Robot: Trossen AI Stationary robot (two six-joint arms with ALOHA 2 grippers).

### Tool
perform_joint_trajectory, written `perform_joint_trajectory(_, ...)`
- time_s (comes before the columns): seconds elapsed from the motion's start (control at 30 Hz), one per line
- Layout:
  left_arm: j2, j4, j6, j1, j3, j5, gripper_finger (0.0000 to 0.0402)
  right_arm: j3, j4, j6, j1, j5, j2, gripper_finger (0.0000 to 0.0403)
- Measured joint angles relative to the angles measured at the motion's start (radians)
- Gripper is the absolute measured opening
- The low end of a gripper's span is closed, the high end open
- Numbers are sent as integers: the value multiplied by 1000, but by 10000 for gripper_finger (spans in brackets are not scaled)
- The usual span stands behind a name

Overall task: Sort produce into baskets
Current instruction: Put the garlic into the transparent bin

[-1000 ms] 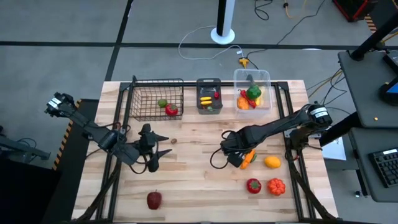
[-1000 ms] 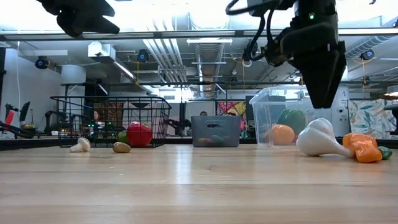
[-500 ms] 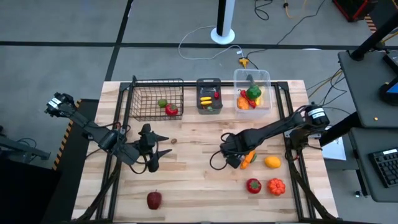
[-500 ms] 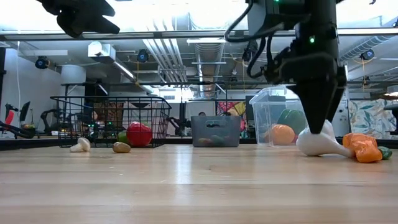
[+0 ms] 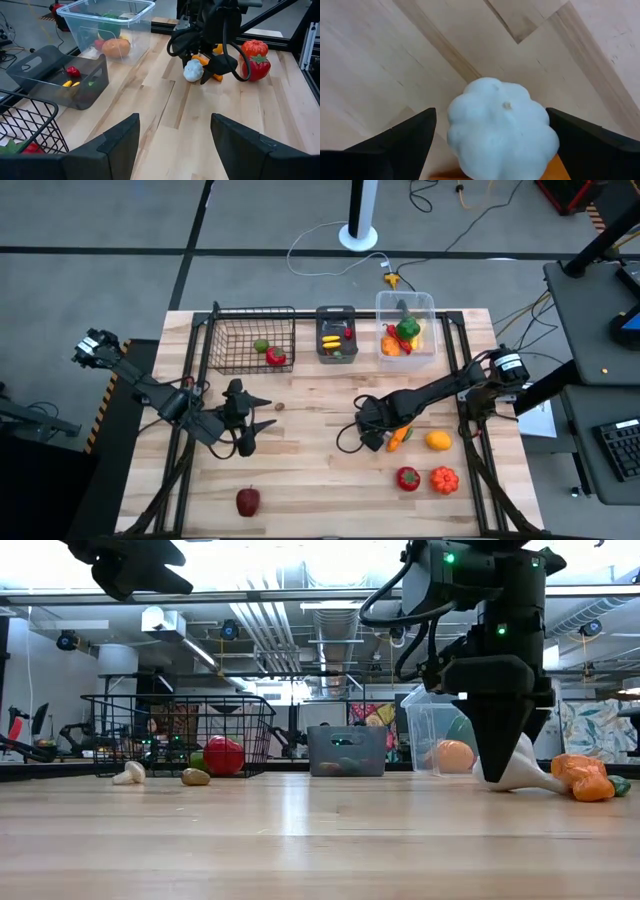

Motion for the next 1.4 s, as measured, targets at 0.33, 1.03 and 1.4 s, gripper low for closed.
perform_joint_trajectory(0.33,0,0,0,0,0,0,226,13,0,-2,0,0,0,287)
perform_joint_trajectory(1.03,41,15,-4,0,0,0,226,290,49,-195,-14,59,-2,276)
perform_joint_trajectory(1.4,43,42,-15,0,0,0,226,530,38,-470,-137,130,-2,277)
